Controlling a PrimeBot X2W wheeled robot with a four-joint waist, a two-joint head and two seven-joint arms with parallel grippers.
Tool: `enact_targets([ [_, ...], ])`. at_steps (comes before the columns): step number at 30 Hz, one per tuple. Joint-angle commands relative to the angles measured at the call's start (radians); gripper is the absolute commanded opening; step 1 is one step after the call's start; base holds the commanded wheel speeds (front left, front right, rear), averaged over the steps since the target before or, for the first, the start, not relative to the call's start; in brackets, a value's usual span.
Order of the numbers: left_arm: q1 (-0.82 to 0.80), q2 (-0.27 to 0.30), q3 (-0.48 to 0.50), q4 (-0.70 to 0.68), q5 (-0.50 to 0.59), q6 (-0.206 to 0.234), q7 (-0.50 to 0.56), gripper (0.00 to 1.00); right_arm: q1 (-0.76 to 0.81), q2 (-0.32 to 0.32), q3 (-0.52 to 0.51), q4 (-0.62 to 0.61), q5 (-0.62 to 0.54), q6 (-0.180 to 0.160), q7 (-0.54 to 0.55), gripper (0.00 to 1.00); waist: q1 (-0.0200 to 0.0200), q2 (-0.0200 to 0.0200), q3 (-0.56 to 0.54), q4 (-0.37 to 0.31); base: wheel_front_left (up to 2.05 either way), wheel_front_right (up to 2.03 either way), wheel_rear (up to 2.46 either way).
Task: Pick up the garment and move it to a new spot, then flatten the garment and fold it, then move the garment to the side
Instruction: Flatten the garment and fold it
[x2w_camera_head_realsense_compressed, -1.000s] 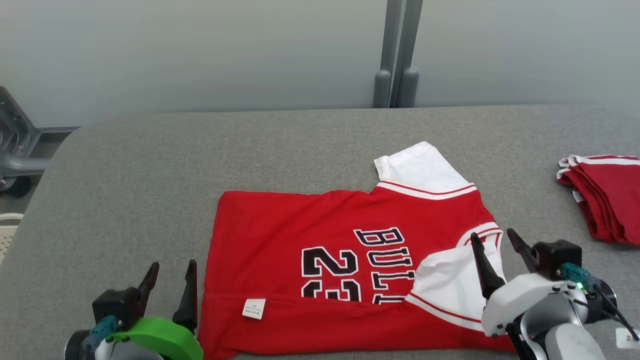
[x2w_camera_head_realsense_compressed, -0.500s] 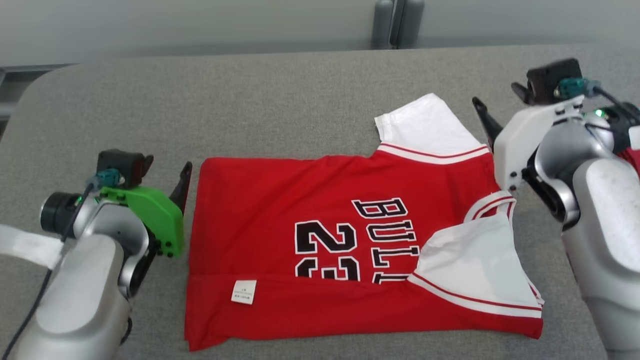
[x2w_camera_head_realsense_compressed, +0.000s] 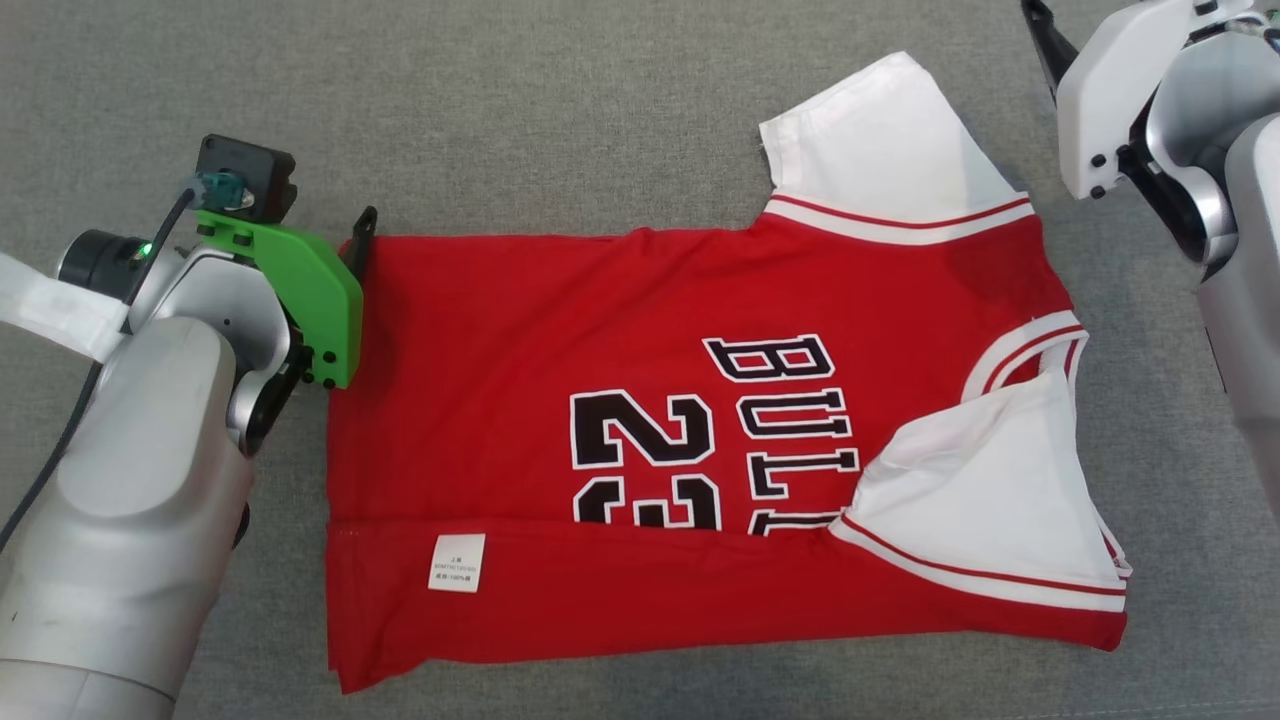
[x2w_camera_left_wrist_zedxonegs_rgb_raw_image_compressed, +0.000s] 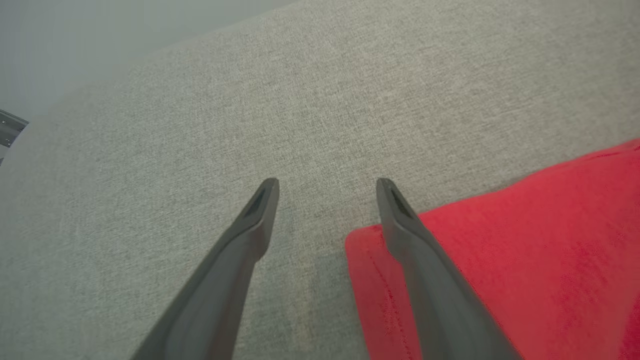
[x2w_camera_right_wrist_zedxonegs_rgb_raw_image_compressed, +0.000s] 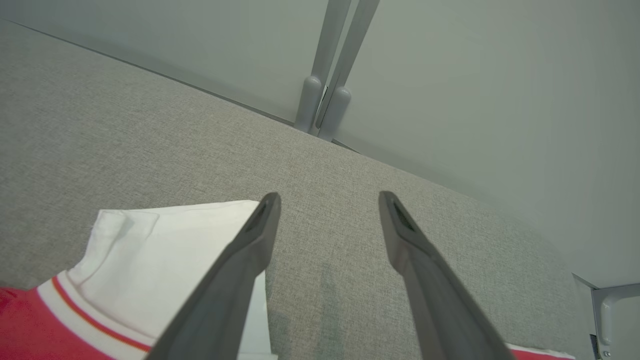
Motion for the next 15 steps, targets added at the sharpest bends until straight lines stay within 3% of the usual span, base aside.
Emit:
enact_targets([
  [1, -0.012, -0.005, -0.005, 0.007, -0.010, -0.004, 0.005, 1.00, -0.014, -0.006, 0.004, 0.011, -0.006, 0.000, -0.006, 1.00, -0.0002, 0.0000, 0.051, 0.007, 0.00, 0.00, 0.00],
  [8, -0.014, -0.010, -0.042, 0.015, -0.040, -0.011, 0.047, 1.00, -0.054, -0.022, 0.010, 0.076, -0.006, 0.000, -0.042, 1.00, -0.0002, 0.0000, 0.053, 0.028, 0.00, 0.00, 0.00],
  [15, 0.007, -0.011, -0.045, -0.016, -0.044, 0.003, 0.018, 1.00, -0.052, -0.018, 0.014, 0.115, 0.004, 0.000, -0.065, 1.00, -0.0002, 0.0000, 0.032, 0.041, 0.00, 0.00, 0.00],
])
